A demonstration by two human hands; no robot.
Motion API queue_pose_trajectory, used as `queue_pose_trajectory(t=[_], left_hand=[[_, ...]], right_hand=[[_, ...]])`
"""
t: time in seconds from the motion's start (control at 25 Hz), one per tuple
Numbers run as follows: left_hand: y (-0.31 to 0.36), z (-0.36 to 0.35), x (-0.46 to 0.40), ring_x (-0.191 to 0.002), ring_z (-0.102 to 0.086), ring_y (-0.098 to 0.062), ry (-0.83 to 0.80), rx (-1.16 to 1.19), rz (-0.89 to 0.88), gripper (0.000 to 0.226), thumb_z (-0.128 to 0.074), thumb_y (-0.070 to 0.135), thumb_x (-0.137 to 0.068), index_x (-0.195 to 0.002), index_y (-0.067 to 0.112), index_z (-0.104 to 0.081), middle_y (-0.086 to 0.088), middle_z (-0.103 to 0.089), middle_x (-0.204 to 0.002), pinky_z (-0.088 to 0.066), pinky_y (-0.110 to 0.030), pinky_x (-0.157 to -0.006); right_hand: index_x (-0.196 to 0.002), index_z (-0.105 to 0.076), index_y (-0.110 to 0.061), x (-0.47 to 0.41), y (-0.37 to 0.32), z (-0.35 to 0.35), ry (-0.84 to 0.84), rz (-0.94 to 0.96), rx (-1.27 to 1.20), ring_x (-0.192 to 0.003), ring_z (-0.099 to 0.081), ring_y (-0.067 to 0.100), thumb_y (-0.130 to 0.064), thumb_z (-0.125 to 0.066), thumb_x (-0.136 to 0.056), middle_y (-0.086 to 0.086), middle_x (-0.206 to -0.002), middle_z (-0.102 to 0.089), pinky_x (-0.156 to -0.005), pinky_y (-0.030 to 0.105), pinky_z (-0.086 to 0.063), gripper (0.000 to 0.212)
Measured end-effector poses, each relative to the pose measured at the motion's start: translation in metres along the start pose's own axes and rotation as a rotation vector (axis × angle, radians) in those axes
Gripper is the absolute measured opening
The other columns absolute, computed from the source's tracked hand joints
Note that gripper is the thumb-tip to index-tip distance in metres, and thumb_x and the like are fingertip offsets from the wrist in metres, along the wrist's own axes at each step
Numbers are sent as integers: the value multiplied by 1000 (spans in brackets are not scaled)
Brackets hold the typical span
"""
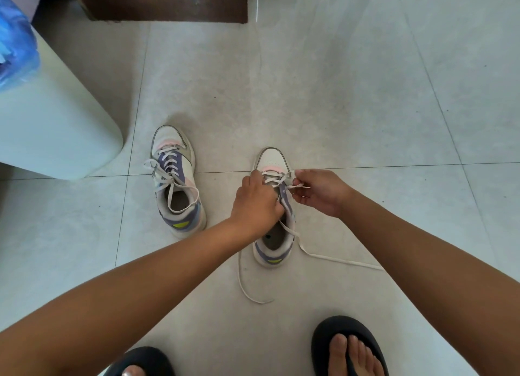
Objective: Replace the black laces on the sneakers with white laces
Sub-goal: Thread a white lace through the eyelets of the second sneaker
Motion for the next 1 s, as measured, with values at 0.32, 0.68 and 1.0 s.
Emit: queue_pose_trajectory(t=[0.32,0.68,1.0], left_hand=[[-10,10,12,-67,-48,-23,-196,202,264,19,-44,13,-94,-106,1,-54,-14,-35,-112,-40,-28,-66],[-5,5,43,-87,-46,-18,-92,493,186,19,-50,18,-90,-71,17,-46,-3,-39,-102,-37,-24,-76],[-8,3,43,-100,-47,-14,-37,522,193,18,-50,20,-92,-74,21,-45,2,-36,-106,-32,-18,-79]], right_hand=[[-102,-58,-13,5,2,-2,-30,-8,68,-70,-58,12,-10,-51,-96,2,-74,-61,-69,26,-42,10],[-97,-65,-15,16,21,-3,-77,-1,210,-71,-55,11,-13,-65,-87,-4,-71,-60,-69,26,-46,10],[-81,-64,-1,24,13,1,87,132,466,-63,-60,15,-13,-72,-82,8,-71,-64,-62,23,-55,15]])
Point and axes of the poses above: each hand's wrist, its own x-axis away from the middle knuckle, its own z-axis out of the back of the hand, y = z × x, the point moved 3 cm from there along -x, towards the middle knuckle
